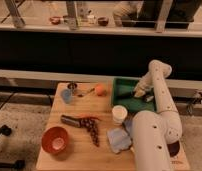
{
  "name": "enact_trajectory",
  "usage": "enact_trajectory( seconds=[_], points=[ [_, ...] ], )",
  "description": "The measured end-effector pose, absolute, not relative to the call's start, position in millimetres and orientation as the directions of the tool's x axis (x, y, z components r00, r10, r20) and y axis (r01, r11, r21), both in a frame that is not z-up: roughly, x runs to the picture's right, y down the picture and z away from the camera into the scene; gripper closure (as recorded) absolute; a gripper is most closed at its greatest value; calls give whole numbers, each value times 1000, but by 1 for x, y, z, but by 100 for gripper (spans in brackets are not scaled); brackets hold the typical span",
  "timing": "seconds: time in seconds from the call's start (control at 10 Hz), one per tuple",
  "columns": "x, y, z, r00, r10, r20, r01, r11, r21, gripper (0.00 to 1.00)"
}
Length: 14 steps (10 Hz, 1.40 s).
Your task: Place brush in table surface
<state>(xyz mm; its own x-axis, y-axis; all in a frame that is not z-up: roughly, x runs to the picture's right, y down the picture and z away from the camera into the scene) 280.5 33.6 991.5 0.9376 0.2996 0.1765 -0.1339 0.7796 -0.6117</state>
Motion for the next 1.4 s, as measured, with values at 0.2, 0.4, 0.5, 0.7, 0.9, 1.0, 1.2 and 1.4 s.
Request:
enact_trajectory(
  seconds=[0.2, 0.4, 0.5, 0.7, 0.9, 1.0, 1.2, 1.4],
  points=[
    [280, 32, 990, 937, 297, 181, -130, 781, -611, 99],
    [278, 28, 987, 936, 296, 189, -124, 782, -610, 100],
    [275, 26, 985, 935, 294, 197, -118, 785, -608, 100],
    [271, 21, 979, 933, 289, 214, -107, 792, -602, 100],
    [267, 17, 972, 931, 286, 229, -99, 797, -596, 100],
    [263, 15, 968, 929, 283, 238, -92, 801, -592, 100],
    [258, 10, 958, 927, 272, 258, -77, 812, -579, 100],
    [252, 3, 946, 923, 262, 280, -62, 823, -564, 100]
  ],
)
